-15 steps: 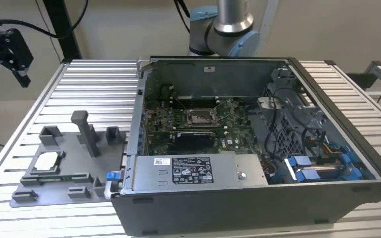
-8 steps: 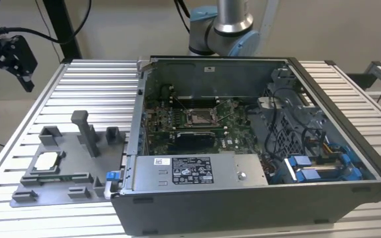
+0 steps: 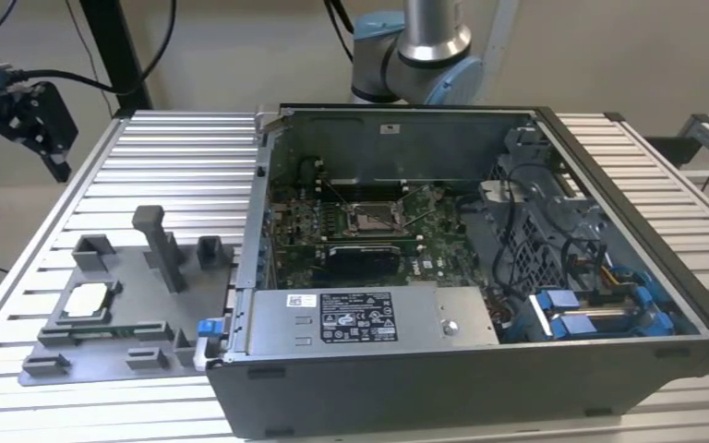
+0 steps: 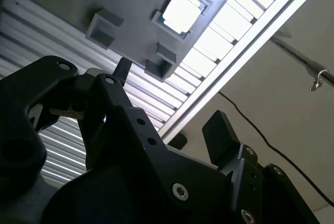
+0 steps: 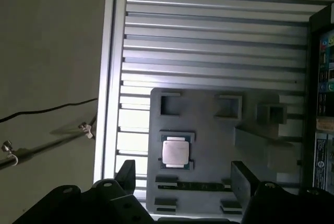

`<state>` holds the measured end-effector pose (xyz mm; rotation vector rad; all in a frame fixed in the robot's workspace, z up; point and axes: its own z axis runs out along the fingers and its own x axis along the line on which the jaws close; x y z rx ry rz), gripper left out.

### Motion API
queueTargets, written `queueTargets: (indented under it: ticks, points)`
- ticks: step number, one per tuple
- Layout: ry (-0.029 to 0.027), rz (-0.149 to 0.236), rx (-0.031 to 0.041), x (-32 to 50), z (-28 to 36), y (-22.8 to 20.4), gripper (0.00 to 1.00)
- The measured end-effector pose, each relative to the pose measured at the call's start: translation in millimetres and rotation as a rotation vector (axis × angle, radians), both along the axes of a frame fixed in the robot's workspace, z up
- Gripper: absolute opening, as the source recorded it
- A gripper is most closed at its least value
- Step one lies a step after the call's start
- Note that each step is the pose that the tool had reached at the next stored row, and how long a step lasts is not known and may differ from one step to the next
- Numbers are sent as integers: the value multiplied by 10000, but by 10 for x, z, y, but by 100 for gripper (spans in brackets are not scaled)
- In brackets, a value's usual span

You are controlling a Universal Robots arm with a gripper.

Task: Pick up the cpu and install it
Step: 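Pick up the cpu and move it towards the insertion slot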

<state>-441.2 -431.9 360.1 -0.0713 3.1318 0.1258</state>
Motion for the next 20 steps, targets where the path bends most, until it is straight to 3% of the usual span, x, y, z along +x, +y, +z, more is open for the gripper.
queueTargets:
  ticks: [9, 20]
  points:
    - [-7, 0, 3, 0, -20, 0, 100]
    - [-4, -1, 1, 4, -170, 0, 100]
